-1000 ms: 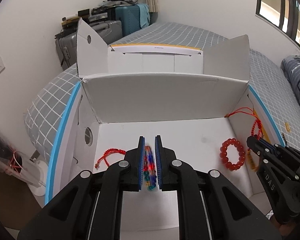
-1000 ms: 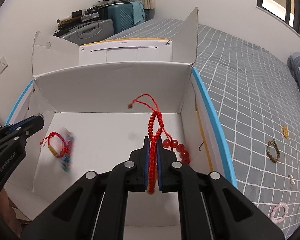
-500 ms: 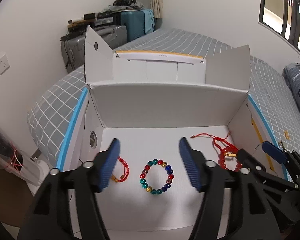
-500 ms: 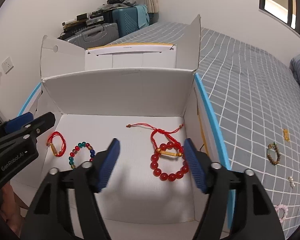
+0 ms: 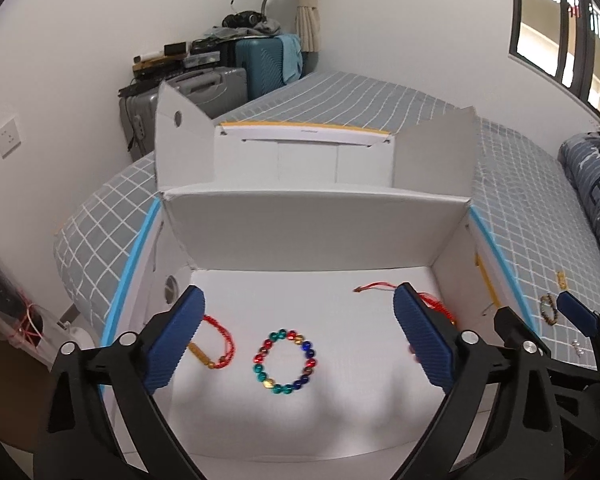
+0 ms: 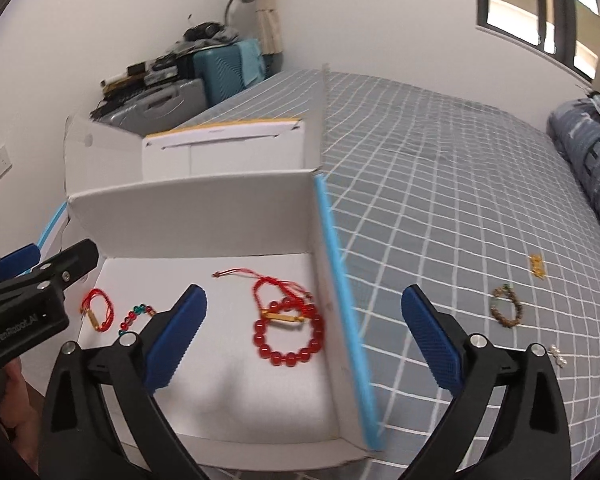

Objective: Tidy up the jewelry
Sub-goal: 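Move both open tools back over the remaining bracelets on the bed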

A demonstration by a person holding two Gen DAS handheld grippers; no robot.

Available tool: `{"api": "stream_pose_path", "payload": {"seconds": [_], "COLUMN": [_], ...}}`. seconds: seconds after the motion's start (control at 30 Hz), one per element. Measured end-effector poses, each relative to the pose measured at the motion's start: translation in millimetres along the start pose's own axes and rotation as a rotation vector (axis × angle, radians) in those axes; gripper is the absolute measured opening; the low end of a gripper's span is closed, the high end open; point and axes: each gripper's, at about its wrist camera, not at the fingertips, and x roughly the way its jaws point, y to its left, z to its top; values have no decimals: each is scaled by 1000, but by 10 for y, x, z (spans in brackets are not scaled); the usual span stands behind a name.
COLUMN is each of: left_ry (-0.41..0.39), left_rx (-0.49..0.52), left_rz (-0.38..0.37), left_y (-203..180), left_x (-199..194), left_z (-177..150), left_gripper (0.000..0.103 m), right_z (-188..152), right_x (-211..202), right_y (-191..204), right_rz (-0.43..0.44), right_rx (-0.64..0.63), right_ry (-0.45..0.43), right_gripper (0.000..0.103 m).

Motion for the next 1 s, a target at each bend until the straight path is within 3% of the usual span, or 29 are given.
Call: {"api": "stream_pose_path", "payload": {"seconds": [0.43,0.77,1.0], "left_ry": [-24,-23,21], "left_rx": [83,188,289], "left_rz": [-96,-188,-260], "left_y": [-792,-1769,-2658], "left_x": [-197,-260,-75], "left_z": [-5,-127,-142], "left_gripper": [97,97,97], "right_z": [-98,-335,-558], "right_x": [-431,-710,-639], "right_y": [-860,-1817,-2404], "right_rz": [-98,-202,-249], "right_rx": [70,144,187], "right_ry": [-34,-26,8], "right_gripper": [94,94,94]}}
